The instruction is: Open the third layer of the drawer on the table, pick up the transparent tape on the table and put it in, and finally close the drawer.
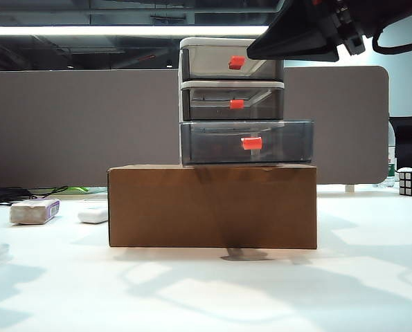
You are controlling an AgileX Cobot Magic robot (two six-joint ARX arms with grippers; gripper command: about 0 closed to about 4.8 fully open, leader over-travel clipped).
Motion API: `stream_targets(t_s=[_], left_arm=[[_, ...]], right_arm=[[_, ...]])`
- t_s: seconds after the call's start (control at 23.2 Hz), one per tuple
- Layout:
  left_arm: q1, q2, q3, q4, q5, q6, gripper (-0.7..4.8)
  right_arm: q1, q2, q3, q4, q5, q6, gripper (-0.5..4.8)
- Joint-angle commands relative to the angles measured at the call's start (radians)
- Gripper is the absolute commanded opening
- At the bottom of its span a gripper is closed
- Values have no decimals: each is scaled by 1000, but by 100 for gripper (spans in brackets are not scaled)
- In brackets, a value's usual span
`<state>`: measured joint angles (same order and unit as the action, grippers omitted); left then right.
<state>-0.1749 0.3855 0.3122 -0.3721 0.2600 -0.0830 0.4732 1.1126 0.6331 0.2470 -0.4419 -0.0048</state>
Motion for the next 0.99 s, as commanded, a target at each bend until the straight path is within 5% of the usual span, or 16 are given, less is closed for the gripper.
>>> stream_targets(t_s=[0.04, 0.09, 0.13, 0.43, 0.99], left_arm=[[97, 4, -90, 164, 129, 131, 326], [117, 4, -124, 209, 130, 153, 446], [122, 3, -147, 243, 132, 157, 471], [120, 4, -240, 322, -16, 119, 470], [90, 104, -303, 421, -9, 178, 461]], right_arm=[[11, -3, 5, -13, -14, 6, -5], [11, -3, 5, -21, -34, 5, -5], [11, -3, 5, -27, -39, 5, -5], [11, -3, 5, -38, -61, 5, -5], [11, -2, 5, -37, -77, 5, -5]])
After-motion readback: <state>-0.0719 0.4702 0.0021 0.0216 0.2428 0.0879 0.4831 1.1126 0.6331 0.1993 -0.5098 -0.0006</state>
